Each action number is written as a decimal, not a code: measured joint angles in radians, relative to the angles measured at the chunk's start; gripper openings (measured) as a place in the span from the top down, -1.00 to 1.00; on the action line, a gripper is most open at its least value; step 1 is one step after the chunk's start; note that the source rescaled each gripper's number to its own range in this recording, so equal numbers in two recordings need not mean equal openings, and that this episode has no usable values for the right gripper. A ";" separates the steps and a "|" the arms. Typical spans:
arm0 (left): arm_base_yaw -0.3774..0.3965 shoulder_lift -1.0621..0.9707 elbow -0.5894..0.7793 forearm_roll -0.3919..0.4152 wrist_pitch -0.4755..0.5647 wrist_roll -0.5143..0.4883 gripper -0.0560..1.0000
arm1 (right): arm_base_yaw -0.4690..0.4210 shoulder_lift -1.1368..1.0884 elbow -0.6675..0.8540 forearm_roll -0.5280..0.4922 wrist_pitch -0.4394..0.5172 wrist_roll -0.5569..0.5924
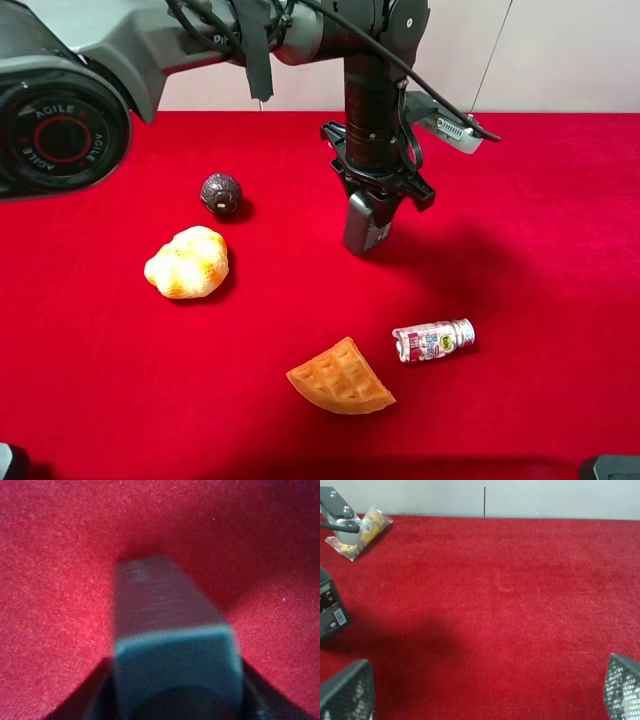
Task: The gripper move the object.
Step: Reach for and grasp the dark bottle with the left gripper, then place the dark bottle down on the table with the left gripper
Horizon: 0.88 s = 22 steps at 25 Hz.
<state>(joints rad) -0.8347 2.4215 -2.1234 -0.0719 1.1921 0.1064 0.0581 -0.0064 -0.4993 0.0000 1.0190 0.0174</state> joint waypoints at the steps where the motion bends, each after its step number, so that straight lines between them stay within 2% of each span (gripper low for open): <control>1: 0.000 0.000 0.000 0.000 0.000 0.000 0.89 | 0.000 0.000 0.000 0.000 0.000 0.000; 15: 0.000 0.001 -0.008 -0.001 0.000 0.000 0.89 | 0.000 0.000 0.000 0.000 0.000 0.000; 22: 0.000 0.006 -0.098 -0.005 0.001 -0.002 0.89 | 0.000 0.000 0.000 0.000 -0.001 0.000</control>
<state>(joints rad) -0.8347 2.4279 -2.2217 -0.0765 1.1930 0.1046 0.0581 -0.0064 -0.4993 0.0000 1.0180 0.0174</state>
